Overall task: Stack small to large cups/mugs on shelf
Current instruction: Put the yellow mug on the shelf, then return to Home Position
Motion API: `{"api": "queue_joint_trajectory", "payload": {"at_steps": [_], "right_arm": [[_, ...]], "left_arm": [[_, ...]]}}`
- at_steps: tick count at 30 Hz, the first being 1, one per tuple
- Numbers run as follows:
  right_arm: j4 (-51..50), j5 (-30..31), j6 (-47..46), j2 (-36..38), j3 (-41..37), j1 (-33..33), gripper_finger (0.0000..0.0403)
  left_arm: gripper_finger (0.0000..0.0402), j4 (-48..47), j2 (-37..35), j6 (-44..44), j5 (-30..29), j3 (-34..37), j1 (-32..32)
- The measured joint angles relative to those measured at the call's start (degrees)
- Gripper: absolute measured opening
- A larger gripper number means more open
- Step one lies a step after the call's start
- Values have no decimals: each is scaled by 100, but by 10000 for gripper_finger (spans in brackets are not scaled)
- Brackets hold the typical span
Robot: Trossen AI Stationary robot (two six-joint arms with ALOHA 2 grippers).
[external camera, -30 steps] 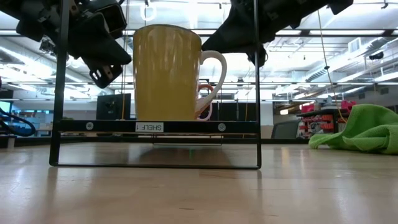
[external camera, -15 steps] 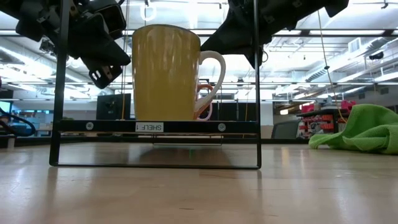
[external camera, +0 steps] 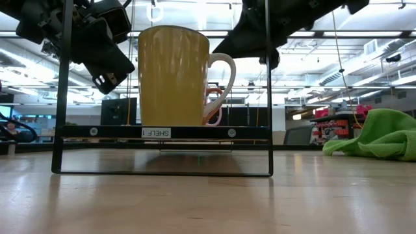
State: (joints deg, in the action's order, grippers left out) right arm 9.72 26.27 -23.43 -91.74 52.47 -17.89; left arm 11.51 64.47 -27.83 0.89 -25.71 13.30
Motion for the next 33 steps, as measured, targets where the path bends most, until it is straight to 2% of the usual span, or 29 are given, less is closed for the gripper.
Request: {"api": "queue_joint_trajectory", "payload": {"at_steps": [3, 10, 17, 24, 33], "right_arm": [[-116, 179, -18, 0, 0, -135, 0], [-120, 61, -58, 2, 0, -225, 0], [-41, -64, -16, 2, 0, -158, 0], [32, -84, 47, 2, 0, -89, 0], [26, 49, 279, 2, 0, 70, 0]], "left_arm": [[14, -65, 0, 0, -28, 0, 0], [23, -114, 0, -3, -78, 0, -40], [11, -113, 0, -13, -85, 0, -193], [20, -125, 0, -11, -83, 0, -225], [12, -333, 0, -2, -81, 0, -225]]}}
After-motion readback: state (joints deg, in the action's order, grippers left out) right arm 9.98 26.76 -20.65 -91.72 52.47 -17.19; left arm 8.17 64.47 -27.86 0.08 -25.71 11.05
